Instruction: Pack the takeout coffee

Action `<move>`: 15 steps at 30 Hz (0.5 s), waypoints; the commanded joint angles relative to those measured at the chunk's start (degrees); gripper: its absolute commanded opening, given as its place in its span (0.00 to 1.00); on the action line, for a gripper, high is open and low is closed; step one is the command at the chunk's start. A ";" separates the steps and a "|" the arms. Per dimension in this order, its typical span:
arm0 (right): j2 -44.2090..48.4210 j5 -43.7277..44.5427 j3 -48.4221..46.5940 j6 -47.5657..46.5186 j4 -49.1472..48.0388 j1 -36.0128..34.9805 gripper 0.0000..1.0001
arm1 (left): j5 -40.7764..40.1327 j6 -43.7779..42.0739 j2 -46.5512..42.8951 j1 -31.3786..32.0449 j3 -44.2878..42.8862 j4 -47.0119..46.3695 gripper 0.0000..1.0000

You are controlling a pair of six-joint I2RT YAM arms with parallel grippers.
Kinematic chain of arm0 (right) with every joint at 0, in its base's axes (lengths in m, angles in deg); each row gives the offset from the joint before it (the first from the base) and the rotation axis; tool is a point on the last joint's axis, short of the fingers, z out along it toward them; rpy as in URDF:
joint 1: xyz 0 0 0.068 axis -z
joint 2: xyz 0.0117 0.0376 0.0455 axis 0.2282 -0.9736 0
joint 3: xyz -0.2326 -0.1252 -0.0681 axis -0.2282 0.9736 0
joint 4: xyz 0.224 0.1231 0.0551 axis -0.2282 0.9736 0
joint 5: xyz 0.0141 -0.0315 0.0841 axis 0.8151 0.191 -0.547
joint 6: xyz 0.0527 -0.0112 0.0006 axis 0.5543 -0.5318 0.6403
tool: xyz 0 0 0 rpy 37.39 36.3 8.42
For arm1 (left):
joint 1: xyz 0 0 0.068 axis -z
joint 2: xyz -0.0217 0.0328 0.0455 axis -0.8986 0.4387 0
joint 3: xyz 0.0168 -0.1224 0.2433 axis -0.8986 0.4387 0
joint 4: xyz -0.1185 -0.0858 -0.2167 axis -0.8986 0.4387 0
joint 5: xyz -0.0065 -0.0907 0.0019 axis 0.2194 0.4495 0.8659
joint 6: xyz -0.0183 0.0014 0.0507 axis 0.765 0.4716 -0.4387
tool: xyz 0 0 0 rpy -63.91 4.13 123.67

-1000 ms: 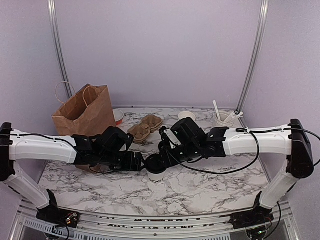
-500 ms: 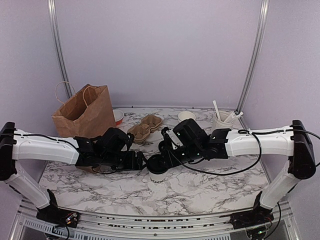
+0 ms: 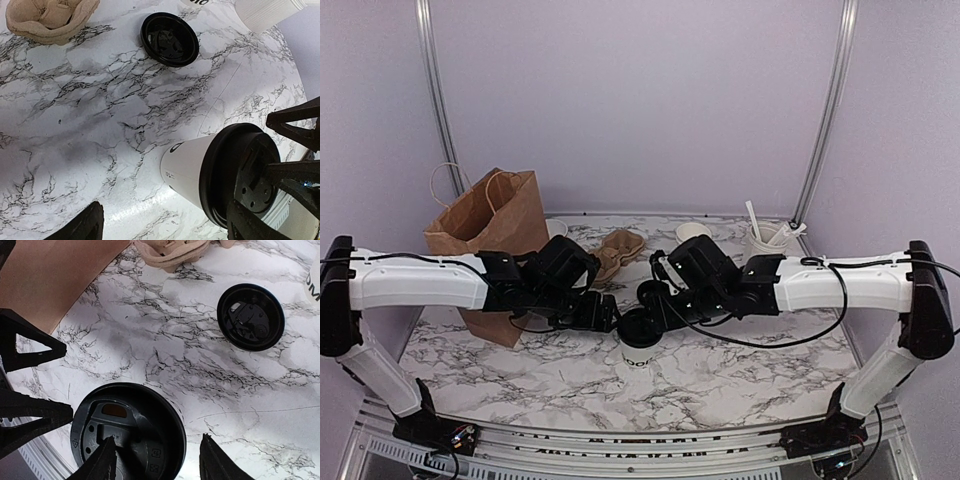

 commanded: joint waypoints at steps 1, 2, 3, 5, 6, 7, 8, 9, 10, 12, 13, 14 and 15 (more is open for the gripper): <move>2.65 2.10 -2.25 1.46 0.79 -0.32 0.55 | -0.31 -1.93 -0.42 0.22 -2.58 4.20 0.85; 2.87 2.11 -2.31 1.47 0.74 -0.27 0.55 | -0.23 -1.93 -0.65 0.22 -2.71 4.31 0.85; 3.01 2.04 -2.41 1.47 0.67 -0.28 0.55 | -0.21 -1.87 -1.03 0.22 -2.73 4.41 0.85; 3.14 1.93 -2.67 1.32 0.78 -0.27 0.55 | -0.27 -1.63 -1.49 0.22 -2.44 4.56 0.85; 3.15 1.86 -2.79 1.28 0.82 -0.33 0.55 | -0.31 -1.45 -1.70 0.22 -2.15 4.65 0.85; 3.24 1.76 -2.84 1.14 0.90 -0.28 0.55 | -0.31 -1.21 -2.00 0.22 -1.74 4.69 0.85; 3.27 1.68 -2.87 0.94 0.95 -0.28 0.55 | -0.39 -0.81 -2.39 0.21 -1.27 4.69 0.85; 3.33 1.61 -2.90 0.75 1.22 -0.27 0.54 | -0.44 -0.41 -2.84 0.20 -0.79 4.63 0.85; 3.34 1.59 -2.83 0.57 1.51 -0.23 0.53 | -0.40 0.06 -3.36 0.22 -0.26 4.67 0.85; 3.42 0.40 -2.37 0.01 1.86 0.02 0.51 | -0.41 0.85 -4.44 0.26 0.72 4.56 0.85; 3.47 -0.19 -2.14 -0.24 1.94 0.20 0.50 | -0.46 1.19 -4.87 0.31 1.31 4.41 0.85; 3.51 -0.59 -1.84 -0.40 1.88 0.29 0.46 | -0.36 1.41 -5.29 0.31 1.88 4.16 0.85; 3.63 -0.87 -1.56 -0.37 1.88 0.45 0.44 | -0.40 1.61 -5.56 0.30 2.39 4.01 0.85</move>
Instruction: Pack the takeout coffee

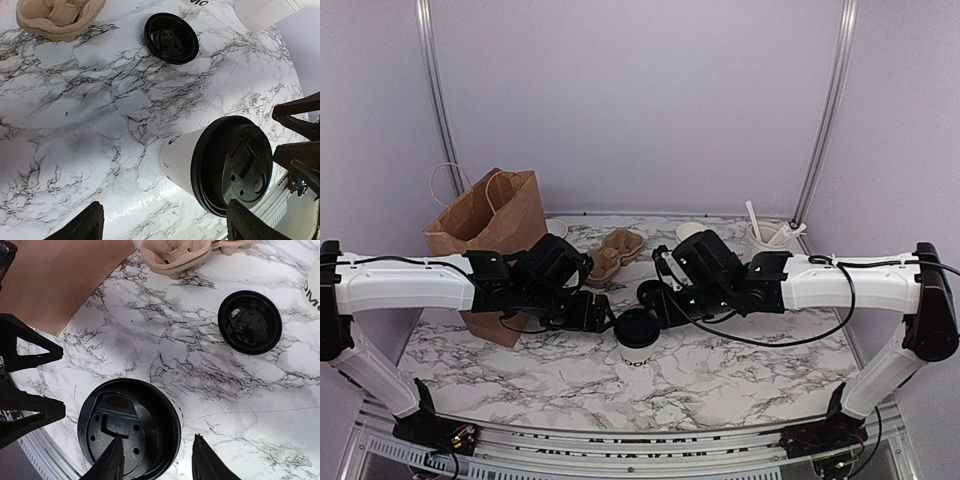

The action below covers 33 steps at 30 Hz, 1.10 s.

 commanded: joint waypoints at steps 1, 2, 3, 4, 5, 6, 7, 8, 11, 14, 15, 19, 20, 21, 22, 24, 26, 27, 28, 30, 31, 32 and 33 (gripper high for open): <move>1.87 -1.60 -0.85 -0.36 0.98 0.66 0.39 | -0.44 1.50 -2.73 0.22 2.49 1.47 0.85; 2.16 -1.98 -0.42 -0.21 0.90 1.00 0.37 | -0.38 1.67 -2.80 0.22 2.83 1.26 0.84; 2.49 -2.45 0.15 -0.04 0.58 1.44 0.34 | -0.27 1.85 -2.79 0.22 3.15 0.91 0.83; 2.96 -3.00 0.95 0.13 0.20 2.00 0.33 | -0.07 2.07 -2.72 0.22 3.37 0.47 0.83; 3.47 -3.48 1.65 0.34 -0.28 2.65 0.32 | 0.14 2.15 -2.64 0.22 3.50 0.09 0.83; 4.07 -4.02 2.64 0.63 -1.00 3.26 0.32 | 0.40 2.32 -2.46 0.22 3.60 -0.28 0.83; 4.62 -4.89 3.49 0.74 -1.79 3.97 0.31 | 0.57 2.43 -2.31 0.27 3.54 -0.66 0.83; 5.12 -6.00 4.56 0.95 -2.66 4.66 0.31 | 0.87 2.52 -2.18 0.28 3.43 -1.01 0.83; 5.28 -8.91 6.49 1.38 -4.36 5.96 0.31 | 1.21 2.46 -1.18 0.31 2.88 -1.53 0.82; 4.98 -10.97 7.43 1.51 -5.66 6.27 0.30 | 1.49 2.44 -0.56 0.31 2.75 -1.85 0.82; 4.90 -11.61 7.72 1.67 -6.14 6.44 0.30 | 1.58 2.44 -0.42 0.31 2.75 -1.99 0.82; 4.67 -13.12 8.73 2.06 -7.61 6.80 0.30 | 1.86 2.53 0.09 0.40 2.79 -2.51 0.81; 4.52 -13.33 8.83 2.01 -7.81 6.82 0.30 | 2.06 2.60 0.25 0.40 2.77 -2.61 0.81; 4.34 -13.50 8.86 2.06 -7.85 6.82 0.30 | 2.21 2.62 0.37 0.40 2.70 -2.80 0.81; 4.14 -13.83 8.93 2.09 -7.94 6.83 0.30 | 2.31 2.57 0.56 0.40 2.62 -2.95 0.81; 3.73 -14.15 8.98 2.09 -8.01 6.83 0.29 | 2.42 2.62 0.88 0.44 2.36 -3.17 0.80; 3.56 -14.27 9.18 2.17 -8.18 6.83 0.29 | 2.61 2.53 1.29 0.48 2.16 -3.28 0.80; 3.50 -14.38 9.29 2.22 -8.41 6.83 0.29 | 2.67 2.51 1.47 0.48 2.05 -3.41 0.80; 3.44 -14.42 9.33 2.26 -8.50 6.83 0.29 | 2.68 2.45 1.72 0.48 1.97 -3.46 0.80; 3.07 -14.50 9.38 2.27 -8.56 6.83 0.29 | 2.87 2.36 2.09 0.47 1.74 -3.50 0.79; 2.93 -14.49 9.46 2.27 -8.56 6.83 0.29 | 2.99 2.31 2.16 0.48 1.70 -3.53 0.79; 2.81 -14.58 9.47 2.27 -8.68 6.80 0.29 | 3.02 2.23 2.36 0.48 1.69 -3.57 0.79; 2.66 -14.54 9.67 2.27 -8.77 6.83 0.29 | 3.03 2.14 2.47 0.48 1.69 -3.55 0.79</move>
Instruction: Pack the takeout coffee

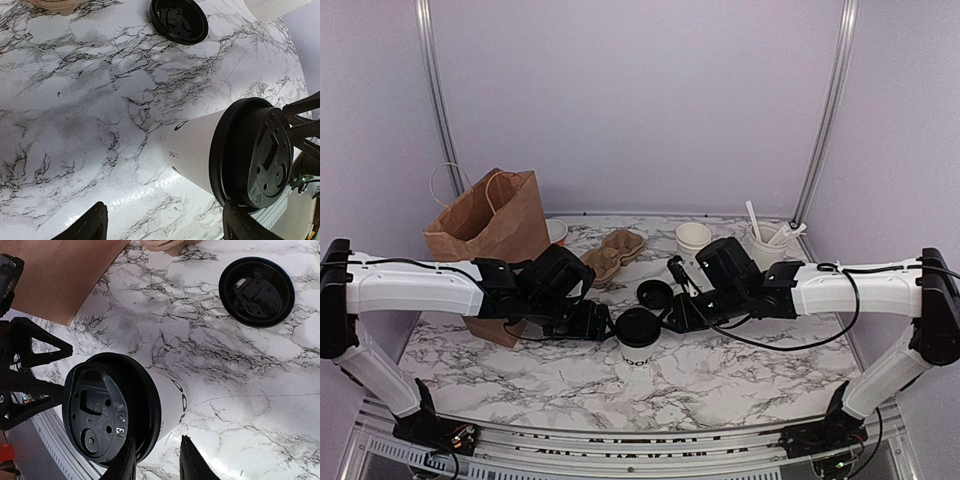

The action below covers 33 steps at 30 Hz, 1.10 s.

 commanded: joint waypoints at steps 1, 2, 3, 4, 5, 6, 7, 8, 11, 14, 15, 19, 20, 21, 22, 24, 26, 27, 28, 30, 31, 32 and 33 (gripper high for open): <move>-1.00 -0.89 0.36 0.58 -1.73 0.33 0.29 | 0.61 -0.44 1.38 0.24 -1.26 -1.30 0.79; -1.15 -0.90 0.46 0.58 -1.81 0.33 0.29 | 0.61 -0.43 1.48 0.24 -1.15 -1.30 0.79; -1.36 -0.91 0.58 0.58 -1.82 0.33 0.29 | 0.53 -0.44 1.66 0.24 -0.98 -1.34 0.79; -1.53 -0.88 0.74 0.65 -1.76 0.38 0.29 | 0.53 -0.37 1.76 0.23 -0.89 -1.38 0.79; -1.60 -0.80 0.90 0.67 -1.78 0.35 0.29 | 0.51 -0.31 1.78 0.23 -0.75 -1.48 0.79; -1.63 -0.70 1.07 0.67 -1.78 0.34 0.29 | 0.58 -0.23 1.73 0.19 -0.63 -1.62 0.79; -1.57 -0.66 1.17 0.75 -1.74 0.32 0.29 | 0.55 -0.26 1.55 0.19 -0.61 -1.64 0.79; -1.45 -0.57 1.28 0.76 -1.74 0.35 0.29 | 0.54 -0.27 1.36 0.17 -0.60 -1.58 0.79; -1.38 0.00 1.31 0.76 -1.44 0.34 0.29 | 0.10 -0.27 0.21 0.24 -0.45 -1.61 0.79; -1.44 0.53 1.37 0.76 -1.09 0.27 0.28 | -0.20 -0.11 -1.01 0.24 -0.34 -1.31 0.79; -1.43 0.55 1.34 0.76 -1.00 0.25 0.28 | -0.29 -0.03 -1.36 0.22 -0.34 -1.15 0.79; -1.19 0.77 1.16 0.76 -0.86 0.25 0.28 | -0.51 0.10 -2.43 0.22 -0.34 -0.87 0.79; -1.23 0.78 1.09 0.76 -0.78 0.25 0.28 | -0.53 0.01 -2.45 0.22 -0.38 -0.89 0.79; -1.25 0.87 0.97 0.76 -0.73 0.17 0.28 | -0.48 0.00 -2.33 0.23 -0.42 -0.85 0.79; -1.27 0.91 0.91 0.78 -0.69 0.16 0.28 | -0.41 0.00 -2.16 0.24 -0.43 -0.83 0.79; -1.38 0.88 0.87 0.76 -0.67 0.17 0.28 | -0.19 0.02 -1.58 0.23 -0.51 -0.94 0.79; -1.37 0.88 0.78 0.76 -0.62 0.14 0.28 | 0.05 -0.09 -0.96 0.24 -0.80 -0.93 0.79; -1.36 0.93 0.74 0.76 -0.60 0.08 0.28 | 0.22 -0.17 -0.68 0.22 -0.98 -0.95 0.78; -1.34 0.99 0.68 0.76 -0.52 0.07 0.28 | 0.33 -0.18 -0.47 0.24 -1.15 -1.05 0.79; -1.27 1.01 0.49 0.76 -0.43 -0.08 0.28 | 0.43 -0.27 -0.28 0.19 -1.33 -1.24 0.79; -1.25 1.10 0.44 0.76 -0.34 -0.14 0.28 | 0.47 -0.27 -0.24 0.24 -1.45 -1.33 0.79; -1.29 1.24 0.24 0.76 -0.26 -0.23 0.28 | 0.50 -0.35 -0.15 0.24 -1.52 -1.42 0.79; -1.35 1.31 0.14 0.76 -0.17 -0.32 0.28 | 0.55 -0.36 -0.02 0.24 -1.61 -1.43 0.79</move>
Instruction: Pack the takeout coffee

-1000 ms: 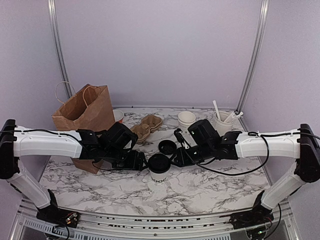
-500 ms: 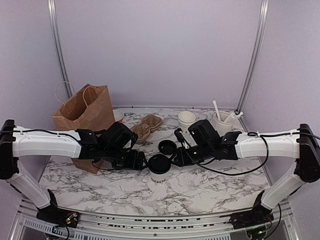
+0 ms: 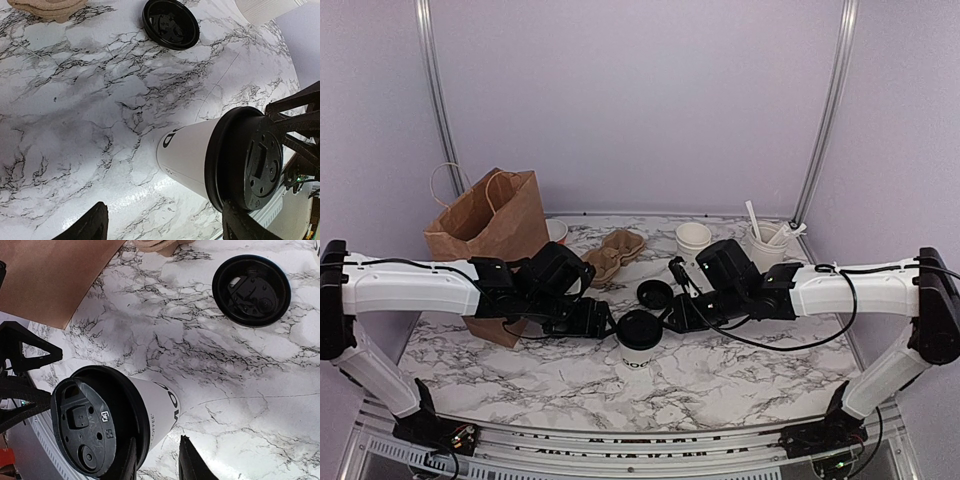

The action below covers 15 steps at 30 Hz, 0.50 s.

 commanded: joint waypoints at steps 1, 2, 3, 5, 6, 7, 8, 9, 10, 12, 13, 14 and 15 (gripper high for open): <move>-0.71 0.86 -0.82 0.12 1.29 -0.58 0.28 | 0.34 -0.36 1.07 0.20 -1.56 -0.93 0.79; -0.77 0.92 -0.93 0.08 1.29 -0.65 0.28 | 0.37 -0.36 1.23 0.20 -1.57 -1.09 0.79; -0.85 0.92 -1.00 0.04 1.33 -0.63 0.28 | 0.49 -0.36 1.35 0.20 -1.57 -1.17 0.79; -1.04 1.02 -1.27 0.04 1.45 -0.81 0.28 | 0.65 -0.36 1.58 0.20 -1.50 -1.45 0.79; -1.05 1.01 -1.33 0.08 1.46 -0.87 0.28 | 0.77 -0.31 1.65 0.20 -1.48 -1.54 0.79; -1.12 1.09 -1.36 0.04 1.51 -0.91 0.28 | 0.81 -0.26 1.85 0.20 -1.48 -1.65 0.79; -1.16 1.10 -1.40 -0.03 1.47 -0.93 0.28 | 0.94 -0.18 1.99 0.20 -1.40 -1.82 0.79; -1.21 1.10 -1.52 -0.05 1.46 -1.00 0.28 | 1.01 -0.14 2.01 0.20 -1.33 -2.06 0.79; -1.27 1.10 -1.63 -0.05 1.46 -1.00 0.28 | 1.00 -0.14 2.07 0.20 -1.31 -2.20 0.79; -1.31 1.10 -1.67 -0.05 1.46 -1.09 0.28 | 1.04 -0.17 2.22 0.20 -1.39 -2.32 0.79; -1.38 1.10 -1.72 -0.05 1.46 -1.16 0.28 | 1.07 -0.18 2.40 0.20 -1.39 -2.35 0.79; -1.54 1.14 -1.80 -0.05 1.46 -1.18 0.28 | 1.04 -0.22 2.55 0.16 -1.35 -2.31 0.79; -1.50 1.18 -1.87 -0.04 1.46 -1.26 0.28 | 1.05 -0.26 2.72 0.20 -1.27 -2.32 0.79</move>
